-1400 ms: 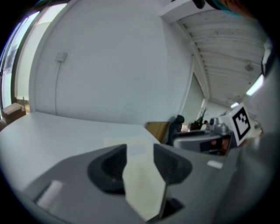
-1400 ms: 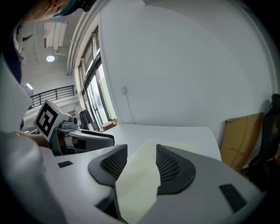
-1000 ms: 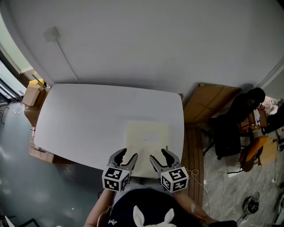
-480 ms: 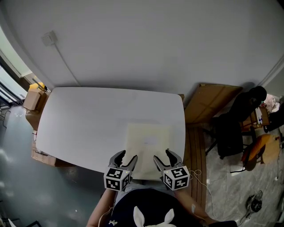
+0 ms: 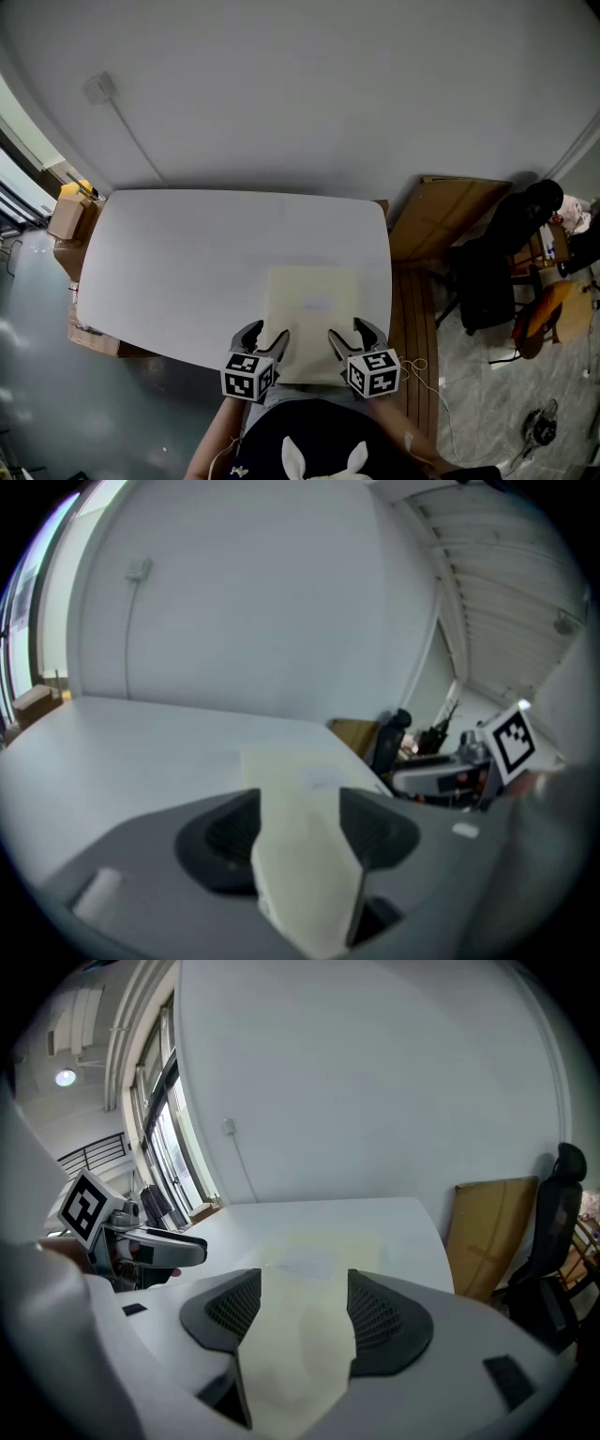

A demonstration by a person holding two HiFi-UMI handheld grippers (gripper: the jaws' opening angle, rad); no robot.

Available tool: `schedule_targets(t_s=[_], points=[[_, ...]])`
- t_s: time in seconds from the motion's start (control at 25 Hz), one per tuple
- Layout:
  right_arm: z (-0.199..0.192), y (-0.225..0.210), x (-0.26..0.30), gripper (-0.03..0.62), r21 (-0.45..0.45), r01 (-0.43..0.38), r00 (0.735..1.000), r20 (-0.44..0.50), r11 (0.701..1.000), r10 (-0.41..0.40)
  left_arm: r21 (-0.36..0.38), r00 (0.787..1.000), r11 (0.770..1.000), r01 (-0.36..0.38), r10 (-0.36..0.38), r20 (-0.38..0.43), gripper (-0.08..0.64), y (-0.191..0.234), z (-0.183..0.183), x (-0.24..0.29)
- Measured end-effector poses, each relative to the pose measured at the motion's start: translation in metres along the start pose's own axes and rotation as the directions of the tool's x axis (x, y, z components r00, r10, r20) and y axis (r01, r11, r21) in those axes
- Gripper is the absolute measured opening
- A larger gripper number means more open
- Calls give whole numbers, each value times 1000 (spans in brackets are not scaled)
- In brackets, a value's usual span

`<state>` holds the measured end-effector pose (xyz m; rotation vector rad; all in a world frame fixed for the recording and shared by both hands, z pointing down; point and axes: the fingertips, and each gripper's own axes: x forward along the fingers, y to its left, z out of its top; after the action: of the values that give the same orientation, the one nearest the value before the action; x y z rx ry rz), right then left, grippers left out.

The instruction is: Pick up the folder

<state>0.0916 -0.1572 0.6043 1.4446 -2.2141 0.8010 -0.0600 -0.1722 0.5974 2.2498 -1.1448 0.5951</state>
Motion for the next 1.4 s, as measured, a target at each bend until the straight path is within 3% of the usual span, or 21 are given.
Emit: schedule_targets(t_s=[0.32,0.56,1.4], points=[[-11,-10,6,260,62,2,999,-40,998,0,-25,999,1000,-2,2,-34,250,7,-11,10],[-13,-15,12,261,75,2,998,-64,997,3,-100,998,995,-12,7,-57,258,16,-14,16],[-26,-46,35,261,191,32,994,-113,981,-10,-177,993,983,-42,21,-115,270,36,-24,47]])
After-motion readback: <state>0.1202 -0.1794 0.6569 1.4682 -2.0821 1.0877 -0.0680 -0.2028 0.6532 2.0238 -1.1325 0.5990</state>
